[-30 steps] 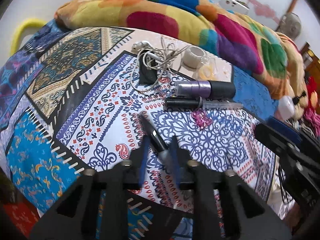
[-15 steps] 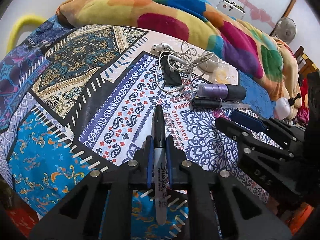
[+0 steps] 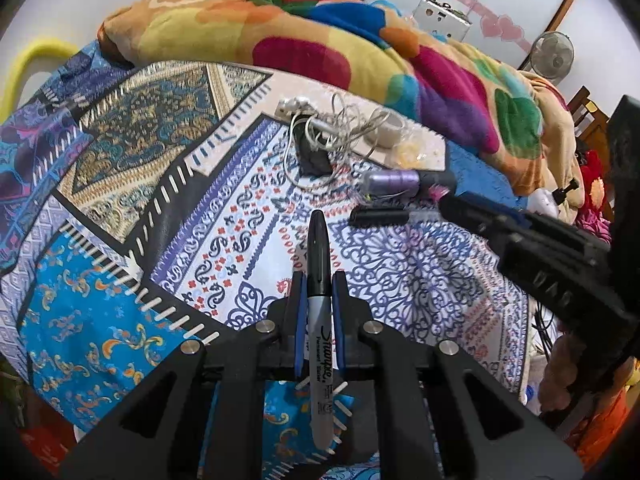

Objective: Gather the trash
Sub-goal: 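Grasp the pink keychain charm with the right tool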

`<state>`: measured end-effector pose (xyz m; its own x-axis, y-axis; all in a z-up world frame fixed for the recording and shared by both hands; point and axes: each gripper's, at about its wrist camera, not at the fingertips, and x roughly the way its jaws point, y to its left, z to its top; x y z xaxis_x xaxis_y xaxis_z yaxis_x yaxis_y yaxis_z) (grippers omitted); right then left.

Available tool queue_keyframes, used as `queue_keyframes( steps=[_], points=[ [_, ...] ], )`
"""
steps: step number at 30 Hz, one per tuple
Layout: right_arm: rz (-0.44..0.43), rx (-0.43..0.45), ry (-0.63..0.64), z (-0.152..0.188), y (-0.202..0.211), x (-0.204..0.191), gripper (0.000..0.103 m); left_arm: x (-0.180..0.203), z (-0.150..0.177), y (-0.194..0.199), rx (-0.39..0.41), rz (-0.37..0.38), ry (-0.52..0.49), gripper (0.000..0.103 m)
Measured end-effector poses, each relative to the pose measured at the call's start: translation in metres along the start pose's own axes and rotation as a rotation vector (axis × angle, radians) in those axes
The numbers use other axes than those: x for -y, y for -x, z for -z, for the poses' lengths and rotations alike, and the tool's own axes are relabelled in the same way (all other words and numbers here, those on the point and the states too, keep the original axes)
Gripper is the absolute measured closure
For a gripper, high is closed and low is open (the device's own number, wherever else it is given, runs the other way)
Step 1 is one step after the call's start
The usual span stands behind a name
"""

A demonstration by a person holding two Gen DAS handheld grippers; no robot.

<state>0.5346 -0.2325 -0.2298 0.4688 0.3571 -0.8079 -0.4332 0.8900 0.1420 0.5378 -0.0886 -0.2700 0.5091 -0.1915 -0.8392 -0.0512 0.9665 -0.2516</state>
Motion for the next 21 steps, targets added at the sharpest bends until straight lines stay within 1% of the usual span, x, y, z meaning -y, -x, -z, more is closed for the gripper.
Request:
queue_keyframes(
  steps=[4, 7, 11, 16, 21],
  points=[
    [0.040, 0.062, -0.002, -0.014, 0.029, 0.000, 0.083, 0.003, -0.004, 0.017, 0.026, 0.003, -0.003, 0.092],
    [0.048, 0.092, -0.003, -0.025, 0.043, -0.003, 0.083, 0.004, -0.008, 0.031, 0.045, 0.005, 0.000, 0.092],
    [0.052, 0.123, 0.002, -0.031, 0.063, -0.009, 0.083, 0.007, -0.010, 0.055, 0.078, 0.004, -0.004, 0.092],
    [0.047, 0.162, 0.029, -0.033, 0.095, -0.029, 0.083, 0.008, -0.008, 0.088, 0.116, -0.005, -0.012, 0.092],
    [0.024, 0.194, 0.057, -0.032, 0.125, -0.053, 0.083, 0.005, 0.000, 0.130, 0.162, -0.021, -0.013, 0.092]
  ],
)
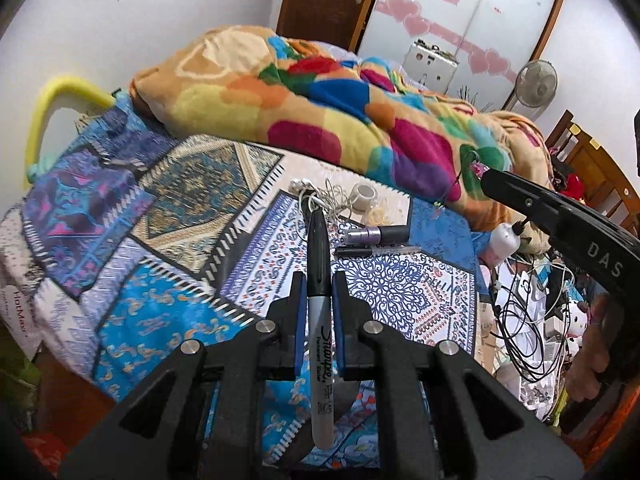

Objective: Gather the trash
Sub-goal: 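Grasp the pink keychain charm with the right tool, then carry the marker and charm in both tools over the white bin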

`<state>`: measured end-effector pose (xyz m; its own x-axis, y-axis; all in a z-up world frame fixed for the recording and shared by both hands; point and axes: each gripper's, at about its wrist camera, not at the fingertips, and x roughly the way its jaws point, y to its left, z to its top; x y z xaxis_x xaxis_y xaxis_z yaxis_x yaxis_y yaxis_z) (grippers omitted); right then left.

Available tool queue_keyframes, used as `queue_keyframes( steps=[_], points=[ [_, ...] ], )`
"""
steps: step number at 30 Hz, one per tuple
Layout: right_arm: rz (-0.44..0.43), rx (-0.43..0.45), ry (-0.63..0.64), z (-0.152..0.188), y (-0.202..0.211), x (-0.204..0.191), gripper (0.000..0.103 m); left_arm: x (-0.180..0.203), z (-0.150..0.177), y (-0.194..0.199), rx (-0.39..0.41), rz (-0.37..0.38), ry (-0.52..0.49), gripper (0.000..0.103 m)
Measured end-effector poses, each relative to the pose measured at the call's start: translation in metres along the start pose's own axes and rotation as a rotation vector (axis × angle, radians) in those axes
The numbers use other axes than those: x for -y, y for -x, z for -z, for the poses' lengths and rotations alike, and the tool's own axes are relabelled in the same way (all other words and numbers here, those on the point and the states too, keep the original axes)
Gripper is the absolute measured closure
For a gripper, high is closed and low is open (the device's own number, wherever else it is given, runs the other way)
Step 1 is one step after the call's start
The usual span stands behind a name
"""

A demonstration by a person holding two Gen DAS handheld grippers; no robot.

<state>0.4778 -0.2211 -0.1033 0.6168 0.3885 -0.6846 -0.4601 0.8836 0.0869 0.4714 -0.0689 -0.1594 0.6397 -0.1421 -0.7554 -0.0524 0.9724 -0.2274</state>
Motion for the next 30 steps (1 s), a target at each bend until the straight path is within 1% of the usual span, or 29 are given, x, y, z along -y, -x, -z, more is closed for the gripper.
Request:
queue_keyframes(
  steps=[7, 13, 19, 23, 30],
  points=[
    [-0.048, 0.053, 0.034, -0.001, 0.045, -0.044, 0.083, -0.016, 0.011, 0.058, 0.055, -0.028, 0.013, 0.092],
    [-0.107, 0.082, 0.054, 0.004, 0.075, -0.085, 0.083, -0.043, 0.027, 0.109, 0.092, -0.069, 0.037, 0.092],
    [-0.159, 0.092, 0.098, 0.014, 0.094, -0.136, 0.083, -0.083, 0.050, 0.158, 0.125, -0.119, 0.081, 0.092],
    [-0.189, 0.085, 0.129, 0.024, 0.101, -0.169, 0.083, -0.119, 0.073, 0.191, 0.141, -0.159, 0.124, 0.092],
    [-0.235, 0.046, 0.172, 0.043, 0.101, -0.215, 0.083, -0.175, 0.117, 0.224, 0.120, -0.234, 0.186, 0.092]
  ],
)
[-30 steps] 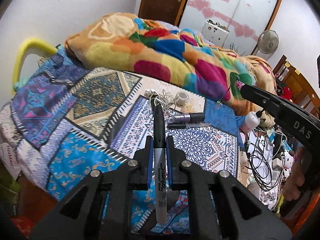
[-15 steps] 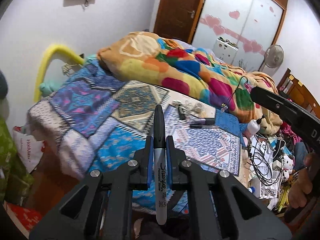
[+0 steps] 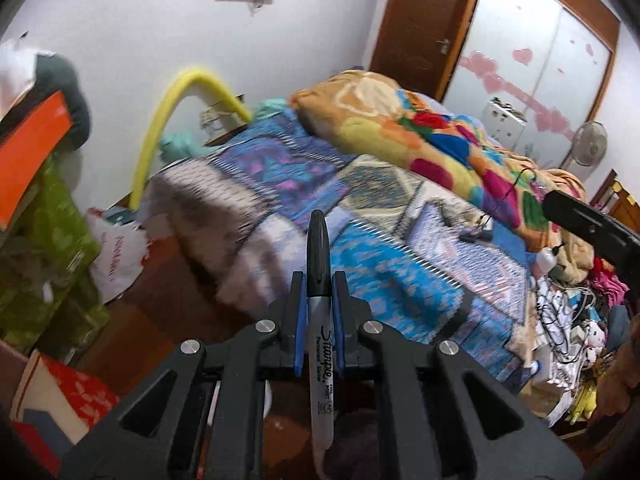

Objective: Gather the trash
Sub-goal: 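Carry the marker and charm in both tools over the white bin, then open both tools to drop the marker and charm into the bin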

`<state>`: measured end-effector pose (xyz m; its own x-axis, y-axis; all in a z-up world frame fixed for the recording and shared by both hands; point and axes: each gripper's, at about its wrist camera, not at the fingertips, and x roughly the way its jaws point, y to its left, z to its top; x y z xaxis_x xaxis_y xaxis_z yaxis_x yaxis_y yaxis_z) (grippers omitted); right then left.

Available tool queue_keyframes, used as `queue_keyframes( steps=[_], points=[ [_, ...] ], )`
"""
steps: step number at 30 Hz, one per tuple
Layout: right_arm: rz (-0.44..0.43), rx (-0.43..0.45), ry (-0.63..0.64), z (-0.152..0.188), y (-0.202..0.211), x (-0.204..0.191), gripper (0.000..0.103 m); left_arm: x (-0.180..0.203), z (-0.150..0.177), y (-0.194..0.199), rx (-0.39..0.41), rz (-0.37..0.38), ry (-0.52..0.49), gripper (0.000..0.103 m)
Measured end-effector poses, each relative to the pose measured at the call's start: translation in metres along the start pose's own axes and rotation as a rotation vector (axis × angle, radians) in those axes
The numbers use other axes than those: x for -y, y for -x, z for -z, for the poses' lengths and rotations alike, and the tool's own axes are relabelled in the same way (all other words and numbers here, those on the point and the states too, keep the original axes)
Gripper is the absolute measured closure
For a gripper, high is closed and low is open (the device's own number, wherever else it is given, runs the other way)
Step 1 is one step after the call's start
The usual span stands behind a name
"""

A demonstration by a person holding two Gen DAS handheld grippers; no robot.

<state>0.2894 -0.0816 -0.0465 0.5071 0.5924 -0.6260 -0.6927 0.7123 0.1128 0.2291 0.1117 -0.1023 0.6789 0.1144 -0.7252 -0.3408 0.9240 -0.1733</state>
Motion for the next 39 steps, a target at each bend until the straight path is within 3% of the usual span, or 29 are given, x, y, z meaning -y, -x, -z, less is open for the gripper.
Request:
queue_keyframes(
  steps=[10, 25, 39],
  points=[
    [-0.077, -0.151, 0.060, 0.031, -0.050, -0.066, 0.083, -0.078, 0.047, -0.002, -0.086, -0.083, 0.076, 0.092],
    [-0.196, -0.536, 0.113, 0.108, -0.171, -0.139, 0.083, -0.155, 0.134, -0.088, -0.358, -0.129, 0.212, 0.092],
    [-0.240, -0.823, 0.025, 0.148, -0.264, -0.161, 0.079, -0.192, 0.160, -0.135, -0.487, -0.139, 0.286, 0.092]
  ],
)
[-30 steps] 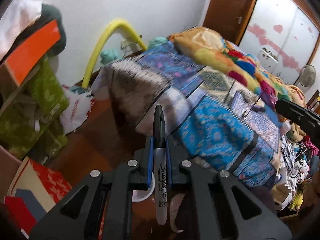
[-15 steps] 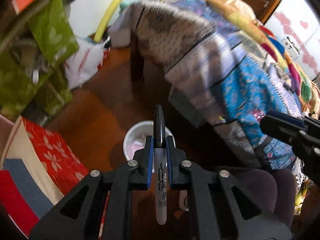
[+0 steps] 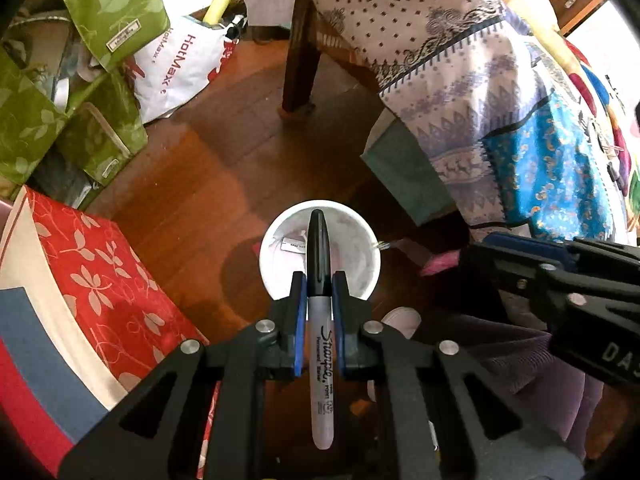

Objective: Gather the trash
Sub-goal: 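Open both tools to drop the marker and charm into the bin, then bring both tools back up over the bedspread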

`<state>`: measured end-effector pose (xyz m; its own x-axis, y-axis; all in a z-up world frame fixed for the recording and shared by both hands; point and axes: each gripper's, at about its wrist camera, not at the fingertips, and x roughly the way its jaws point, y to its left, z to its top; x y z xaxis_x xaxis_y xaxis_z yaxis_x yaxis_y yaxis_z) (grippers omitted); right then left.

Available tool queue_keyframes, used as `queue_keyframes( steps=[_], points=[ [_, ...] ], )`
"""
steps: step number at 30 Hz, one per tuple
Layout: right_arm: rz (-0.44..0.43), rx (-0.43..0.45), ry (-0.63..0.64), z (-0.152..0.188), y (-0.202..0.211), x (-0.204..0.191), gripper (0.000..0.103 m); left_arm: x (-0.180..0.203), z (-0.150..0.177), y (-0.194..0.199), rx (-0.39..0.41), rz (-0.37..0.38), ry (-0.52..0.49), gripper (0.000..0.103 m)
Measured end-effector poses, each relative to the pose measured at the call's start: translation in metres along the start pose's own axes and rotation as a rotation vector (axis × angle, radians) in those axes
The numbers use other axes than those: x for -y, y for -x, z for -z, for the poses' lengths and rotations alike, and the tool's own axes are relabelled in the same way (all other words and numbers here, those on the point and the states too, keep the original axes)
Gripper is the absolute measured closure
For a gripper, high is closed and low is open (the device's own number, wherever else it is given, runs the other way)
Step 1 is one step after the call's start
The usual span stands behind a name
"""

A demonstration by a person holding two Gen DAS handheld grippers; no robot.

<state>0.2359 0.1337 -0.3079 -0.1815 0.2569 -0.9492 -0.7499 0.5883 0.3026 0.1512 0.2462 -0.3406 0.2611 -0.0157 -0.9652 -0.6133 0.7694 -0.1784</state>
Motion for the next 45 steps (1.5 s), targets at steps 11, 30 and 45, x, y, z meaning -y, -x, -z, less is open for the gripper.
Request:
queue_keyframes(
  steps=[11, 30, 45],
  points=[
    [0.061, -0.001, 0.010, -0.004, 0.000, 0.009, 0.063, -0.002, -0.021, -0.034, -0.096, 0.026, 0.053, 0.092],
    [0.145, 0.251, 0.090, 0.025, 0.089, 0.005, 0.063, 0.014, -0.014, 0.060, 0.090, -0.028, -0.001, 0.086],
    [0.187, 0.527, 0.027, 0.077, 0.212, 0.049, 0.063, 0.111, -0.012, 0.179, 0.387, 0.024, -0.139, 0.083]
  ],
)
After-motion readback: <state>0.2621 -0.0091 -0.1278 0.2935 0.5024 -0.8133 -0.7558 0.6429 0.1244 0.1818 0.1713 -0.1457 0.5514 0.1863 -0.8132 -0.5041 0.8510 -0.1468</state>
